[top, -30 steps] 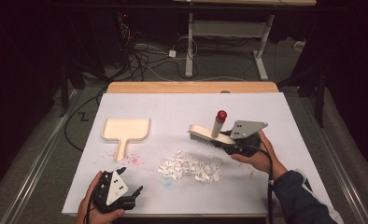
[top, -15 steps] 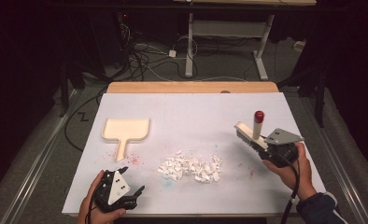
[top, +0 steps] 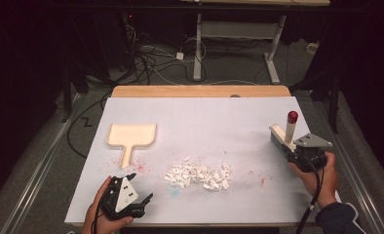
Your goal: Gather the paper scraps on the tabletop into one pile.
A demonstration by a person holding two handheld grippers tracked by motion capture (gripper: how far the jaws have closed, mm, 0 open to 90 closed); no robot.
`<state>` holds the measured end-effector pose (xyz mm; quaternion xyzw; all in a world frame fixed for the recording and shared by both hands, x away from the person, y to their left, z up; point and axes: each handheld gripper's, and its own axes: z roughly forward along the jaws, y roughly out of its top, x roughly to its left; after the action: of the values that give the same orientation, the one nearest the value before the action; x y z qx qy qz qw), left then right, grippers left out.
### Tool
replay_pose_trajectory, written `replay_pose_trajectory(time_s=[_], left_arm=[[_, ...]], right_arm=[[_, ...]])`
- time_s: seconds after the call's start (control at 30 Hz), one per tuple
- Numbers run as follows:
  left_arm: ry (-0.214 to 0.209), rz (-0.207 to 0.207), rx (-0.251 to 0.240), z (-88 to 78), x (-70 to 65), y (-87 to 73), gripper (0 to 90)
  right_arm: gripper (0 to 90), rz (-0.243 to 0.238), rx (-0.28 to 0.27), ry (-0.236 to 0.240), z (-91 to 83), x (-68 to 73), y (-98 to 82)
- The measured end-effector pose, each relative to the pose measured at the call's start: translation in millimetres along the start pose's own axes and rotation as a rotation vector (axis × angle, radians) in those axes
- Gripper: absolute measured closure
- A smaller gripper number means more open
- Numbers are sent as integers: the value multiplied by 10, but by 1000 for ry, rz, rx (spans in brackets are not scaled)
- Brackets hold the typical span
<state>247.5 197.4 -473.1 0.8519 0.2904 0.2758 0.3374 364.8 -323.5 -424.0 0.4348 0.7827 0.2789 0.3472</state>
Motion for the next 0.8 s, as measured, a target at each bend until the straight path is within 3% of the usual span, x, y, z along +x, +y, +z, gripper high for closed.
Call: replay_pose_trajectory(time_s=[0.13, 0.17, 0.27, 0.3, 0.33, 0.37, 0.4, 0.53, 0.6, 0.63, 0.7, 0.73, 0.77, 0.8], left_arm=[[-1, 0, 3, 12, -1, 0, 178], [-1, 1, 4, 12, -2, 2, 178], [-1, 1, 8, 18, -1, 3, 178], [1, 1, 8, 21, -2, 3, 178], [3, 0, 10, 22, -2, 4, 178], [5, -2, 7, 20, -5, 6, 178], [7, -3, 2, 9, -9, 7, 178], [7, -7, 3, 3, -4, -3, 178], [11, -7, 1, 1, -10, 3, 178], [11, -7, 1, 1, -10, 3, 179], [11, -8, -4, 3, -14, 12, 181], [9, -7, -5, 5, -13, 15, 181], [8, -6, -5, 7, -13, 17, 181], [6, -2, 1, 15, -14, 17, 181]], right_arm=[[680, 27, -19, -2, 144, 25, 49], [680, 40, -31, 15, 200, 101, 86], [678, -20, -28, 23, 267, 299, 171], [678, -20, -28, 23, 267, 299, 171], [678, -19, -28, 48, 274, 440, 228], [678, -19, -28, 48, 274, 440, 228], [679, -21, -37, 76, 221, 609, 274], [679, -39, -52, 196, 70, 983, 340], [680, -78, -71, 245, 25, 1201, 377], [680, -78, -71, 245, 25, 1201, 377], [679, -137, -79, 288, 4, 1435, 430], [679, -175, -96, 320, 1, 1637, 483], [679, -175, -96, 320, 1, 1637, 483], [679, -183, -107, 339, 5, 1767, 540]])
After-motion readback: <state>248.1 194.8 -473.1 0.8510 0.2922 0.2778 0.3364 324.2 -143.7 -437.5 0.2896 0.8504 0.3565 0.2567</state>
